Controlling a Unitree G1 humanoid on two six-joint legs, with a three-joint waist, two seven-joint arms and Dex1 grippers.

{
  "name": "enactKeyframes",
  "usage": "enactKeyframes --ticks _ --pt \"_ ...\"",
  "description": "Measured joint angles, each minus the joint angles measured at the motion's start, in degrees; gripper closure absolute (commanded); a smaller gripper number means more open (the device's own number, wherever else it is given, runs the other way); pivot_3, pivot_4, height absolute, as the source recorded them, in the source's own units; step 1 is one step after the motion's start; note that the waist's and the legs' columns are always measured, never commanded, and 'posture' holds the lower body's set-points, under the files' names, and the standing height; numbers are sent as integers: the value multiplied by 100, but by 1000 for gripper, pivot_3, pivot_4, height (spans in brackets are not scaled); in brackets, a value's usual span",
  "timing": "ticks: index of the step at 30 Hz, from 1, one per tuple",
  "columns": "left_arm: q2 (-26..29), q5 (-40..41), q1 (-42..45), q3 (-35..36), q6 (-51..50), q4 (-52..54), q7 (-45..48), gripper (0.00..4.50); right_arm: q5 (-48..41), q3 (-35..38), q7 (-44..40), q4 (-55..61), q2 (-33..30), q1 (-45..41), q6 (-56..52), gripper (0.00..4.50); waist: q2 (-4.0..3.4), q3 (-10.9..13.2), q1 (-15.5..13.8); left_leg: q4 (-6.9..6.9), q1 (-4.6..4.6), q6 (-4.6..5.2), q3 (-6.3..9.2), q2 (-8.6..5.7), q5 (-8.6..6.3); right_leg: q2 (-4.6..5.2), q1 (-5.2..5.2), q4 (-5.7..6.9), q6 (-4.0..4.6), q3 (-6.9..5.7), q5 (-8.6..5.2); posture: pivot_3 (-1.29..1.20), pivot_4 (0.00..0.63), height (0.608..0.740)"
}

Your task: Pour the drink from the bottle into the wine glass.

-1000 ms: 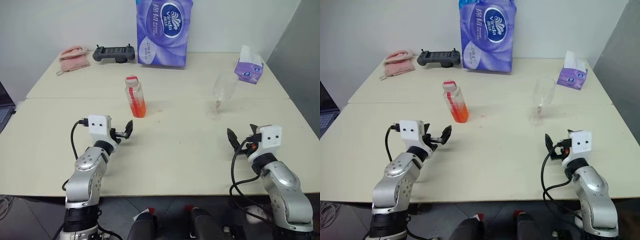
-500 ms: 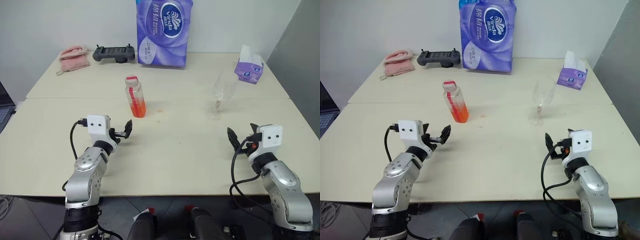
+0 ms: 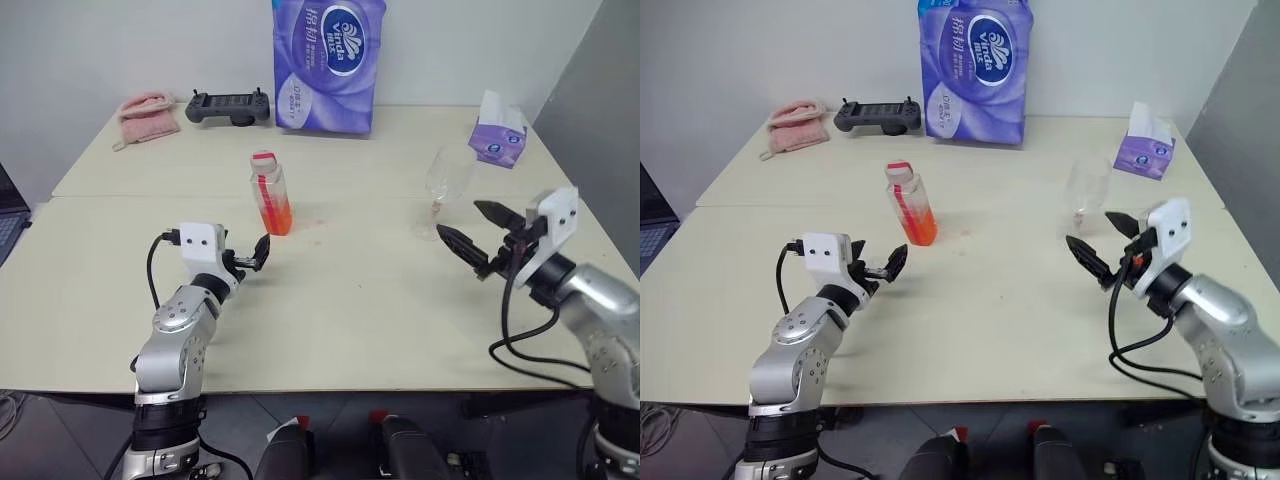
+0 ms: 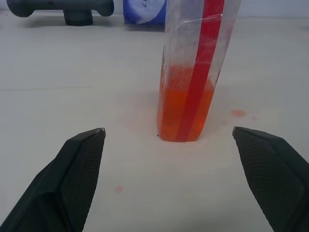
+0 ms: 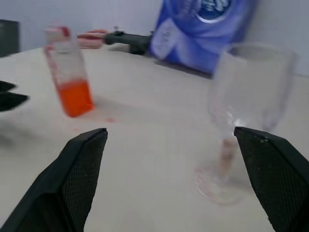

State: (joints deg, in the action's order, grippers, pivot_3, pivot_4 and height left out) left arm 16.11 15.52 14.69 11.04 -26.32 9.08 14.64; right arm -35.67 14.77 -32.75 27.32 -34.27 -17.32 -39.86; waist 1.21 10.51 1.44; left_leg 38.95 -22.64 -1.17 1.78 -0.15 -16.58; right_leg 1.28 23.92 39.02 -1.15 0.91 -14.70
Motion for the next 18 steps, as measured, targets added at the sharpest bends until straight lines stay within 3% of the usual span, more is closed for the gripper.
enactKeyframes --ticks 5,18 --pt "67 -56 74 -118 112 -68 128 0 -679 -60 -268 -18 -139 -438 -473 15 1 0 -6 2 0 0 10 -1 0 2 -8 -4 0 3 0 0 150 740" --pt "57 -97 622 -179 361 -644 122 0 -923 -333 148 19 101 -876 -677 15 1 0 -19 4 -3 0 21 -4 1 5 -10 -3 0 -1 0 0 150 740"
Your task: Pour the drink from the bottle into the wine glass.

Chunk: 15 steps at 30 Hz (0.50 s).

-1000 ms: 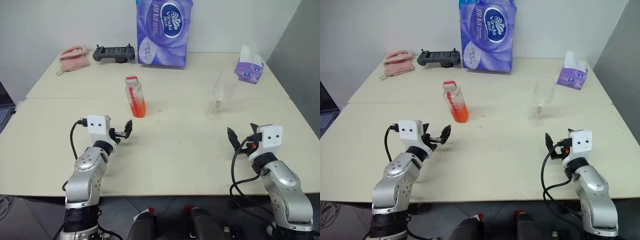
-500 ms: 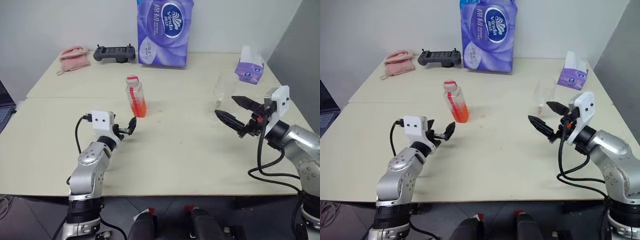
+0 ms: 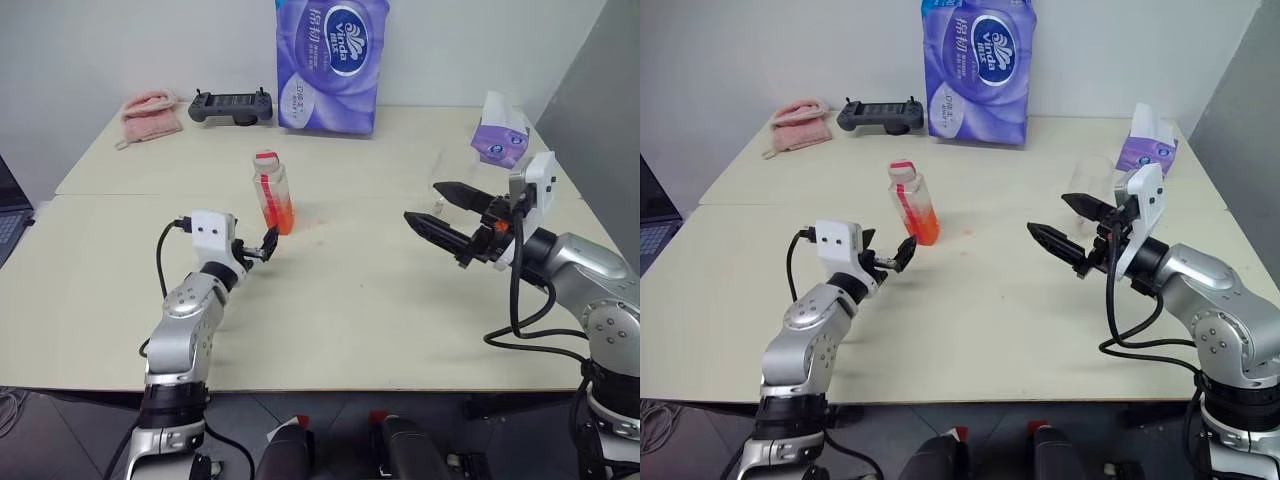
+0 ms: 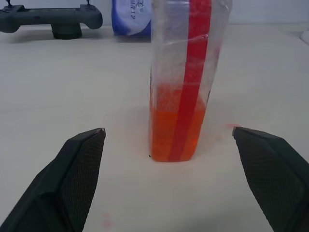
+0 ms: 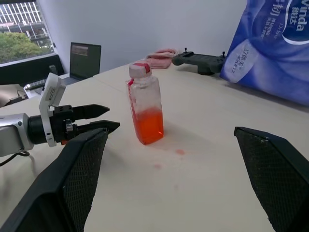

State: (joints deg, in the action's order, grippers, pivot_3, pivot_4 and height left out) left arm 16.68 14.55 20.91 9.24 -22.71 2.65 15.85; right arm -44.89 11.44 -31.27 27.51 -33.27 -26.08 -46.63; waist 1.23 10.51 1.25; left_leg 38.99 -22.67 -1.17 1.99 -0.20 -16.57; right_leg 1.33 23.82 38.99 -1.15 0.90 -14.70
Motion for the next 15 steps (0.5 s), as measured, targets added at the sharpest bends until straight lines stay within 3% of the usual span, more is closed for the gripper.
enactKeyframes --ticks 15 --pt "-72 -48 1208 -54 753 -1480 145 0 -37 -27 307 18 21 0 6 15 0 0 -31 0 -2 0 1 -2 1 1 2 -1 0 -1 0 0 150 740"
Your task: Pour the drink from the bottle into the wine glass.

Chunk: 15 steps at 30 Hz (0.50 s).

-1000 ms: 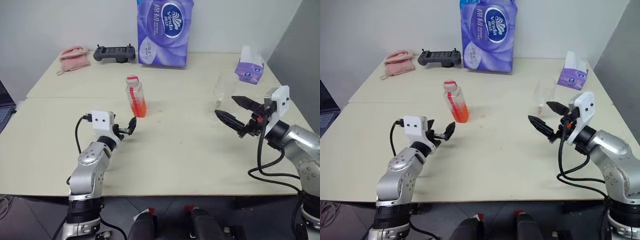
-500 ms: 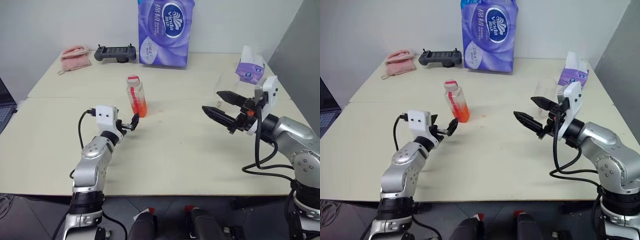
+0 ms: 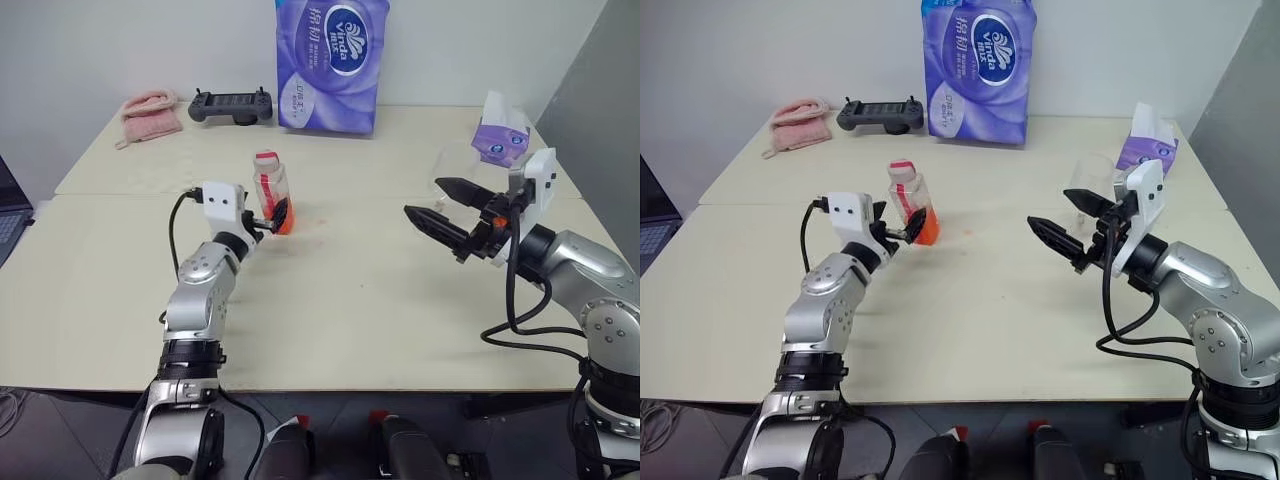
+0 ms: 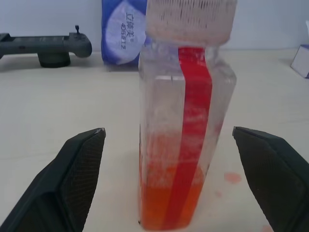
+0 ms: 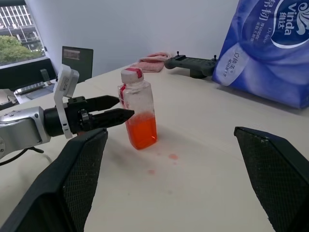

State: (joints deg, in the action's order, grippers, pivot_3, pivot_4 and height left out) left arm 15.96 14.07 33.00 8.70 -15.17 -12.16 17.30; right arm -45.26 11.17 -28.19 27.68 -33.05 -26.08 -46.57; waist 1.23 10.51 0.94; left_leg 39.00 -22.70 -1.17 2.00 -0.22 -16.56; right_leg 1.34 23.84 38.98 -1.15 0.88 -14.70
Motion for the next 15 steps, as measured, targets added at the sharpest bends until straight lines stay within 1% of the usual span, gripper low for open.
enactKeyframes --ticks 15 --pt "0 -68 807 -2 567 -1174 199 0 -6 5 229 149 -1 23 0 15 0 0 0 0 -1 0 0 -1 1 0 2 0 0 -4 0 0 150 740"
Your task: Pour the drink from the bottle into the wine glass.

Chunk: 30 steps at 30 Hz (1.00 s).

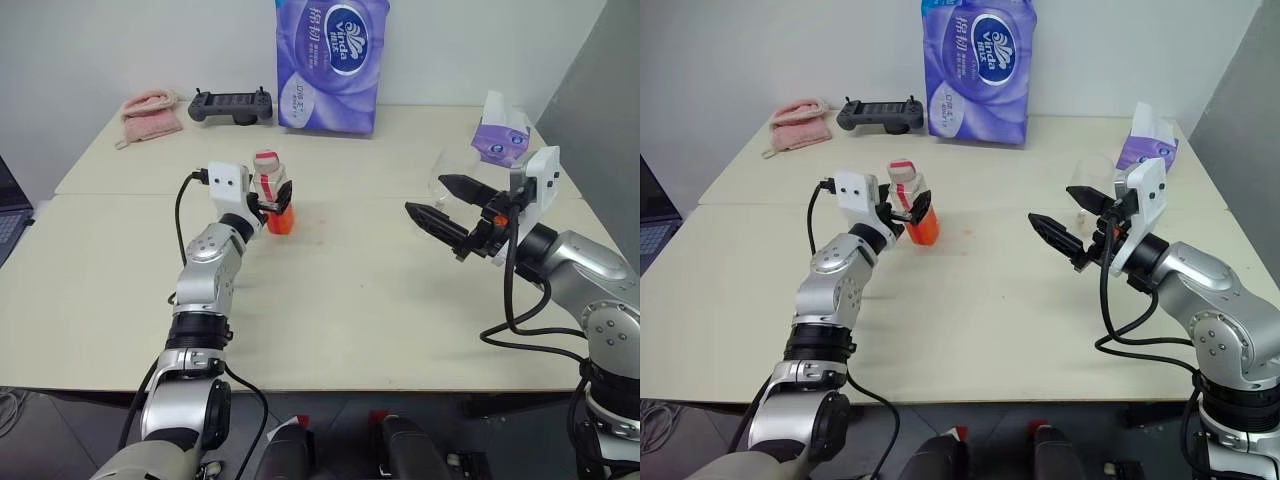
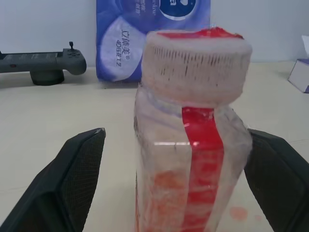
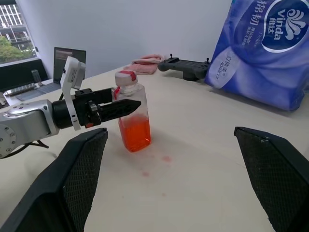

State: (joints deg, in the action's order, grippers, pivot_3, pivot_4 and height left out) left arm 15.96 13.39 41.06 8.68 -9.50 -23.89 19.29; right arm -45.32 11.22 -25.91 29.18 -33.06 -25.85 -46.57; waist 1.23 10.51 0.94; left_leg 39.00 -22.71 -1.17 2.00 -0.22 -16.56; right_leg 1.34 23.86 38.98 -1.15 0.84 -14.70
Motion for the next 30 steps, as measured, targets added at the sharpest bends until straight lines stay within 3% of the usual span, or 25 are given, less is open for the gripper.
enactKeyframes --ticks 13,21,30 --pt "-2 -53 257 -1 285 -551 148 0 -50 1 98 54 0 35 0 15 0 0 1 0 -1 0 0 0 0 0 1 0 0 -1 0 0 150 740" --pt "-41 -27 256 63 355 -554 158 2422 -60 0 108 53 0 35 0 0 0 0 1 0 -2 0 1 0 0 0 2 0 0 0 0 0 150 740" --pt "-16 -17 241 64 220 -471 154 2556 -50 -16 106 52 -2 33 0 0 0 0 2 0 -10 0 0 -1 1 1 12 2 0 1 0 0 150 740"
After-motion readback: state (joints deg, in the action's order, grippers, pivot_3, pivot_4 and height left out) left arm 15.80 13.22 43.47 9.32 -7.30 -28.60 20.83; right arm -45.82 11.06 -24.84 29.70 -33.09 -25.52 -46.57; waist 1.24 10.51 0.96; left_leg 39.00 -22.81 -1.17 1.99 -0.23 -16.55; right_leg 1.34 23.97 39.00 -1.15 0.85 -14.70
